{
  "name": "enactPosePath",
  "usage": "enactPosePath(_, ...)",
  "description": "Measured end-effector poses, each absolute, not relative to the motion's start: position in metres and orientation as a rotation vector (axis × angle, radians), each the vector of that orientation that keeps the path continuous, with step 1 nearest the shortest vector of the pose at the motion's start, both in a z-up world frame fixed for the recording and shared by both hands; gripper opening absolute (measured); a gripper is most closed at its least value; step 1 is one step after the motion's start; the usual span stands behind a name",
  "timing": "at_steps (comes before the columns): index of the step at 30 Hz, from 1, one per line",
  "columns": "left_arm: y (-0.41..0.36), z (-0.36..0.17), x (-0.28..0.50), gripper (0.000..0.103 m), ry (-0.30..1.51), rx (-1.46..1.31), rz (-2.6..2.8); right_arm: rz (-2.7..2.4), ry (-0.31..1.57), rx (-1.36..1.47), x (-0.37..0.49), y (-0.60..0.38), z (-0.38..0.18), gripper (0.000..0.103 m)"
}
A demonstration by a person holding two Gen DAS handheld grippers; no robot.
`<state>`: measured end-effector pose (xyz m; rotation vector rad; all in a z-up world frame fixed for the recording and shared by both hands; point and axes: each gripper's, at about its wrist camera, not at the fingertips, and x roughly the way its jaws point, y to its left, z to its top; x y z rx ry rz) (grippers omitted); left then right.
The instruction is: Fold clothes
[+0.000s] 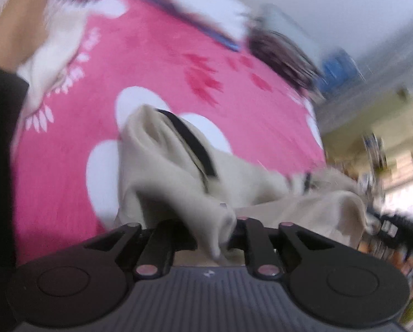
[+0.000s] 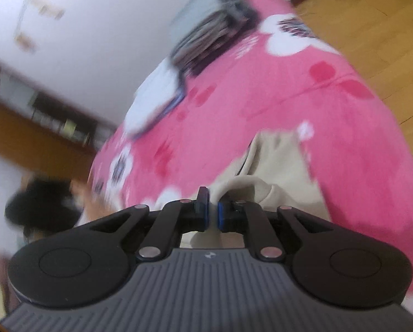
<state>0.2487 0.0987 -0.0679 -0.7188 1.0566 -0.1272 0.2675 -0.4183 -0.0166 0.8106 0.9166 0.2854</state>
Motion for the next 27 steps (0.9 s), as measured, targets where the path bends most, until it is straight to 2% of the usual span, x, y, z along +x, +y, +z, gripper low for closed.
enactPosePath(1, 0.107, -0.080, 0.256, 0.018, 1.041, -0.774, -0.101, 0.249, 0.924, 0.885, 0.280, -0.426, -0.035, 0.021)
enactPosePath(2, 0.113, -0.090, 0.259, 0.025, 1.030, -0.813, -0.076, 0.202, 0.919, 0.983, 0.287, -0.436, -0.056, 0.038)
enactPosePath(3, 0.119, -0.095, 0.258, 0.029, 1.013, -0.849, -0.071, 0.169, 0.902, 1.071, 0.288, -0.444, -0.074, 0.045)
enactPosePath(4, 0.124, -0.101, 0.257, 0.030, 0.994, -0.885, -0.070, 0.142, 0.881, 1.153, 0.288, -0.452, -0.091, 0.047)
enactPosePath(6, 0.131, -0.105, 0.252, 0.041, 0.946, -0.941, -0.088, 0.121, 0.820, 1.271, 0.276, -0.462, -0.118, 0.046)
enactPosePath(8, 0.138, -0.100, 0.247, 0.045, 0.878, -0.967, -0.075, 0.119, 0.766, 1.294, 0.260, -0.468, -0.127, 0.047)
enactPosePath(14, 0.156, -0.064, 0.224, 0.050, 0.629, -1.060, -0.061, 0.124, 0.676, 1.276, 0.198, -0.480, -0.115, 0.047)
enactPosePath(18, 0.141, -0.040, 0.199, 0.054, 0.672, -0.965, -0.100, 0.141, 0.667, 1.256, 0.152, -0.480, -0.105, 0.047)
enactPosePath(21, 0.115, -0.035, 0.167, 0.058, 0.769, -0.888, -0.176, 0.150, 0.680, 1.266, 0.118, -0.473, -0.106, 0.049)
enactPosePath(23, 0.091, -0.044, 0.145, 0.059, 0.871, -0.856, -0.217, 0.148, 0.704, 1.273, 0.099, -0.463, -0.111, 0.053)
enactPosePath(27, 0.050, -0.085, 0.111, 0.059, 1.021, -0.870, -0.180, 0.152, 0.797, 1.277, 0.082, -0.435, -0.133, 0.055)
